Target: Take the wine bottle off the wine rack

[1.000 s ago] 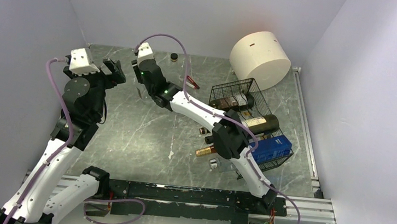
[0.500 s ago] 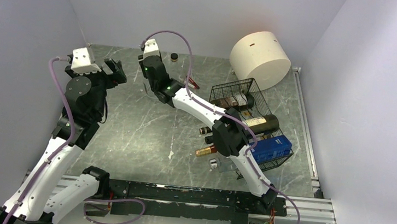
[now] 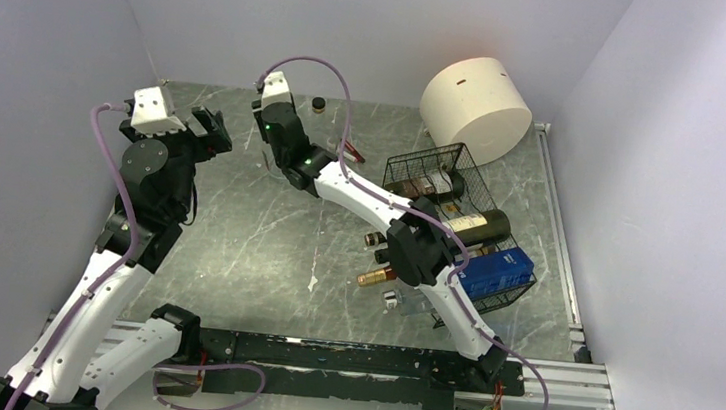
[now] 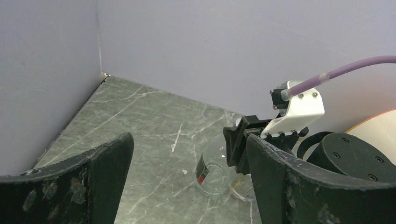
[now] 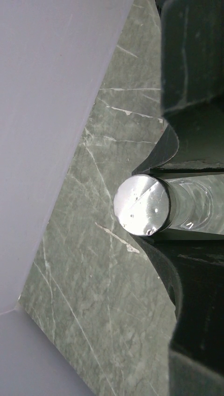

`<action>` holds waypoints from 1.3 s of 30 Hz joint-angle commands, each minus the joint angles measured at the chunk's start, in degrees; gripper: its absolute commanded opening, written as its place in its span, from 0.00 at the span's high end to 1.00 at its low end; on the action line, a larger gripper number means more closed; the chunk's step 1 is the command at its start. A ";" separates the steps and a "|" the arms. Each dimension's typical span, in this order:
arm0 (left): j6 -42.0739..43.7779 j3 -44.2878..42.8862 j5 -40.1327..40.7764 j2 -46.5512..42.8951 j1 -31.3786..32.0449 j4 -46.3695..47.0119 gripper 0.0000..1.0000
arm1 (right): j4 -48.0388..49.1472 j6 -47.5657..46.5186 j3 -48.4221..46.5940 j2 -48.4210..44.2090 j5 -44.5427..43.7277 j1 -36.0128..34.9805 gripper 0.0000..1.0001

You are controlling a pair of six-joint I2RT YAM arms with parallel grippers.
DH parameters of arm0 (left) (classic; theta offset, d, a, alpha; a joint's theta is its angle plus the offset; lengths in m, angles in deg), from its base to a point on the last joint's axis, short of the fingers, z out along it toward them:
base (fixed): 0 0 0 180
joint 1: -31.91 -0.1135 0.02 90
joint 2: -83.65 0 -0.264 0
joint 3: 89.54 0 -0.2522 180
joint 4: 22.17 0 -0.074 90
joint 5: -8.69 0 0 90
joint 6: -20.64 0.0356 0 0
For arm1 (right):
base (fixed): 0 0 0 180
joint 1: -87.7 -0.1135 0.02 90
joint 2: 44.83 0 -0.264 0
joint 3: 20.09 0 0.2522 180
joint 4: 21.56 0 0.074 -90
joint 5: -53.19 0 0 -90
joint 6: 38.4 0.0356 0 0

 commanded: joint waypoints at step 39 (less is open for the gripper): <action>-2.03 -1.77 -5.87 1.60 -0.53 -0.15 0.06 | -53.12 -27.77 49.35 -76.64 27.78 -0.72 0.05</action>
